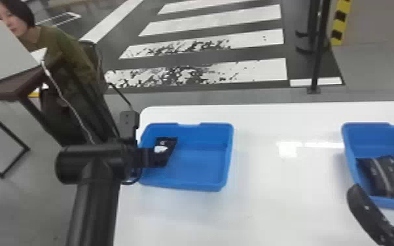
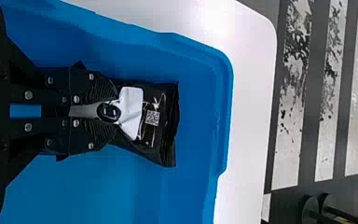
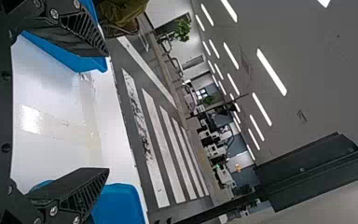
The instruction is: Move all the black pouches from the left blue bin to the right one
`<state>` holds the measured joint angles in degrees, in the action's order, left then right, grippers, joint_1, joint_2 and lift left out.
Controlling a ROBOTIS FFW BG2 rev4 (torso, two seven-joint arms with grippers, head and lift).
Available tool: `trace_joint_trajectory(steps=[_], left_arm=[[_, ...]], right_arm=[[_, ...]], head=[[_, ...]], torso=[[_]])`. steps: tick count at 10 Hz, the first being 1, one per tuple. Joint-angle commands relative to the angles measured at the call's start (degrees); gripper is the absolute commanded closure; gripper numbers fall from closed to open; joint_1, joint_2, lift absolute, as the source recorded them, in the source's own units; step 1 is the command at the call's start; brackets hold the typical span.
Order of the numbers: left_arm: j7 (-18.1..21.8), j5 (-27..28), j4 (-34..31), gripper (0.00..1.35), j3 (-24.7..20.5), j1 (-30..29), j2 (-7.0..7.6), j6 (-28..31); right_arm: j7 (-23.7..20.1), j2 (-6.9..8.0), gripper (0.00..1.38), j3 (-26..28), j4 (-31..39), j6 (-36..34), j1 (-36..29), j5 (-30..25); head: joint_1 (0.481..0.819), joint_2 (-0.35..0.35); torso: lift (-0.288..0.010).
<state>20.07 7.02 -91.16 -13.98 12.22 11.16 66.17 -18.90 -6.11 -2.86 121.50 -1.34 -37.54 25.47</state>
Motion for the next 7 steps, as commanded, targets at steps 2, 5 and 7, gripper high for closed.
trace_joint_trajectory(steps=[2,5,7], left_arm=[[0.15,-5.65,-14.94,1.21,0.62,-8.28,0.09,-2.05],[0.15,-13.19,-33.22,1.21,6.67,-18.97,0.53,-5.56],[0.23,-18.56,-38.28,1.21,12.73,-23.05,0.61,-7.53]], right_arm=[[-0.44,-0.22,0.15,0.0,1.19,-0.62,0.14,0.13],[-1.05,-1.71,0.15,-2.63,1.62,-2.17,2.67,2.41],[-1.05,-3.03,0.15,-5.03,0.07,-2.17,6.19,4.7]], head=[[0.695,0.314],[0.695,0.25],[0.695,0.171]], torso=[[-0.14],[-0.14],[-0.14]])
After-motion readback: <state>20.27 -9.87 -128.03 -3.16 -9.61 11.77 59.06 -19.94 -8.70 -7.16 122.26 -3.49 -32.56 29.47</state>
